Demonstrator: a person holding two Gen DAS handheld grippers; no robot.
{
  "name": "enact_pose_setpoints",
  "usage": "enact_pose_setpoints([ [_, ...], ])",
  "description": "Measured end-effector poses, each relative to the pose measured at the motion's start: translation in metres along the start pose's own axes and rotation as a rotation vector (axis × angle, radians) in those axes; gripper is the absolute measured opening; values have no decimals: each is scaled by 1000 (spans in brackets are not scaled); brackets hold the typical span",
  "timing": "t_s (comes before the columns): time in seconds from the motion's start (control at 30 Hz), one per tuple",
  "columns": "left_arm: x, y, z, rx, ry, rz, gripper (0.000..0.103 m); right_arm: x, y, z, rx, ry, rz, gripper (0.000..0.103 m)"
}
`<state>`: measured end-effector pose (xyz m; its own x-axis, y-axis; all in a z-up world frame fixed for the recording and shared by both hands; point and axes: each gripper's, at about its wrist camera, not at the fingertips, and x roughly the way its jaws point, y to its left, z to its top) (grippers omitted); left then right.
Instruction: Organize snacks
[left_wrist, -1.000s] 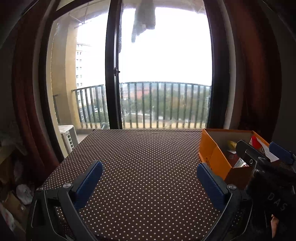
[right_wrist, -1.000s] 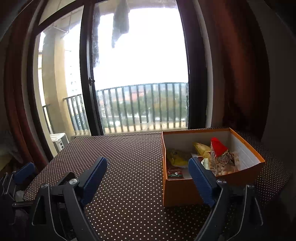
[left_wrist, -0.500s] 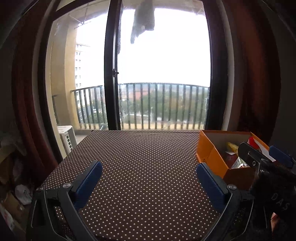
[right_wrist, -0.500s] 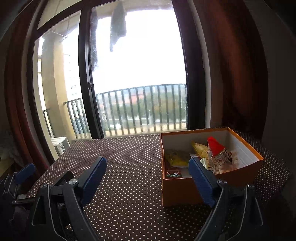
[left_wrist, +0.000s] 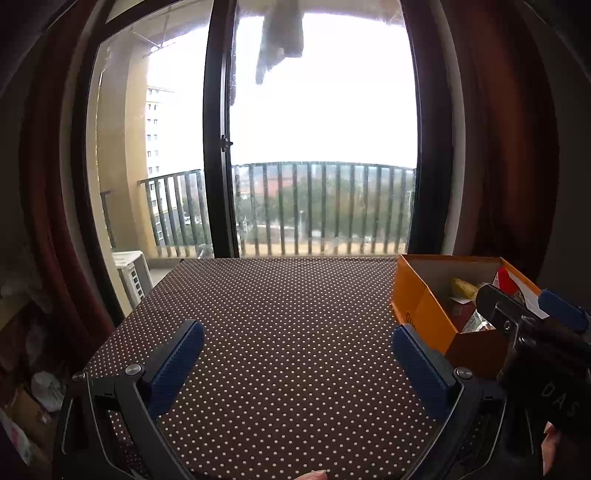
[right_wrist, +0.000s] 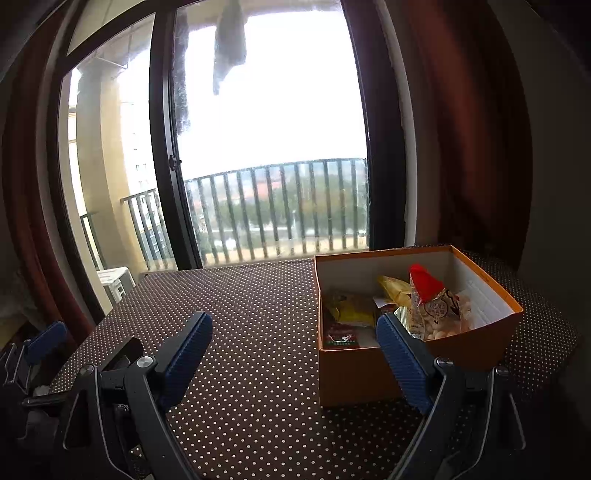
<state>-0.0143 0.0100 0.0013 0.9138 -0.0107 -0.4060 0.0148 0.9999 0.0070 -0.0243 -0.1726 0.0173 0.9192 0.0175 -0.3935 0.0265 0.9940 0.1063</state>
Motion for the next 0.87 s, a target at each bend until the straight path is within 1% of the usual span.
enact_pose_setpoints([
  [0.63,1,2,2,-5,4,-5,102,4,0,1,4,1,-4,93],
  [0.87,3,1,2,2,0,9,102,8,1,0,11,14,1,93],
])
